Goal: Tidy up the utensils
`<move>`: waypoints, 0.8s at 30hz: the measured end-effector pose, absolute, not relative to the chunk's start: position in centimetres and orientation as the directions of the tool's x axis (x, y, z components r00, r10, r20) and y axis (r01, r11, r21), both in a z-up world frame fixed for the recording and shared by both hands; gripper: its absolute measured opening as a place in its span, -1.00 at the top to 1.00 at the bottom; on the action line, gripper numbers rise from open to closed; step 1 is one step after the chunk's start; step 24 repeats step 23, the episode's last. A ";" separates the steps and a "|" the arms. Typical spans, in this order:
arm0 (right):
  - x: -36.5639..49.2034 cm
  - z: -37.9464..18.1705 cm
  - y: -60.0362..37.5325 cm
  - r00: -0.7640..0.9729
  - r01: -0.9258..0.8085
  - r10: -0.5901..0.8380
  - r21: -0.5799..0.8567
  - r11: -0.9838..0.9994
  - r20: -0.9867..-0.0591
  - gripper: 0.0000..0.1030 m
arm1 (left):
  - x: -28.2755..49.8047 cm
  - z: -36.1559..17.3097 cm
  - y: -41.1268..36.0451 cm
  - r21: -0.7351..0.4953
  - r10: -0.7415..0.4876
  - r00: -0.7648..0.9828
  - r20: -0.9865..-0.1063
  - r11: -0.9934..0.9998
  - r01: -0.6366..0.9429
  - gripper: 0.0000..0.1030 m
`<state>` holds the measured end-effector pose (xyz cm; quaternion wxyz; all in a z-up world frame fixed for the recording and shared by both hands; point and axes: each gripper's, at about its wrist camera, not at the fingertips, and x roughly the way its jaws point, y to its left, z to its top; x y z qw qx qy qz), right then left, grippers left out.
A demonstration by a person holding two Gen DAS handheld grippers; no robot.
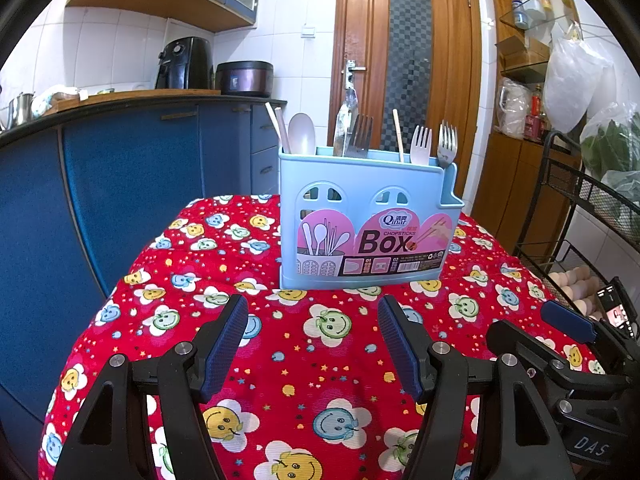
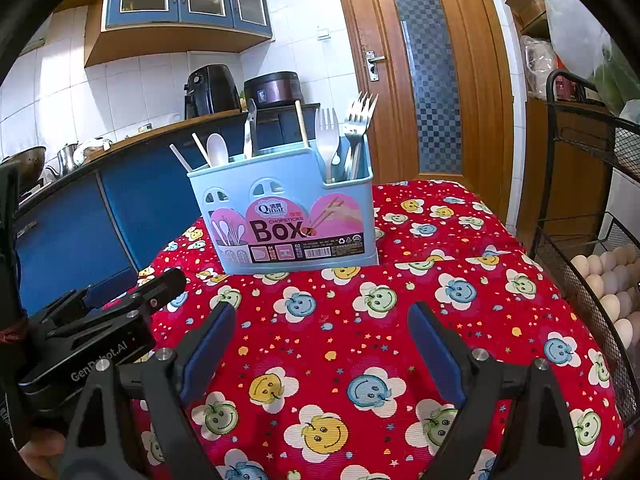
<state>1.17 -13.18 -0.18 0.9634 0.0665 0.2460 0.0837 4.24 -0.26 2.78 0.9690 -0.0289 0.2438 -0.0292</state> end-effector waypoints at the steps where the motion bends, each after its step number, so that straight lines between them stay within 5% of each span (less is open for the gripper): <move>1: 1.2 -0.2 -13.1 0.865 -0.129 0.194 0.169 0.977 -0.463 -0.74 | 4.2 2.8 -0.3 -0.070 -0.071 0.880 -0.470 0.997 0.043 -0.34; 24: 1.2 -0.2 -13.2 0.864 -0.127 0.193 0.169 0.977 -0.466 -0.74 | 4.3 2.8 -0.3 -0.072 -0.071 0.879 -0.472 0.997 0.042 -0.34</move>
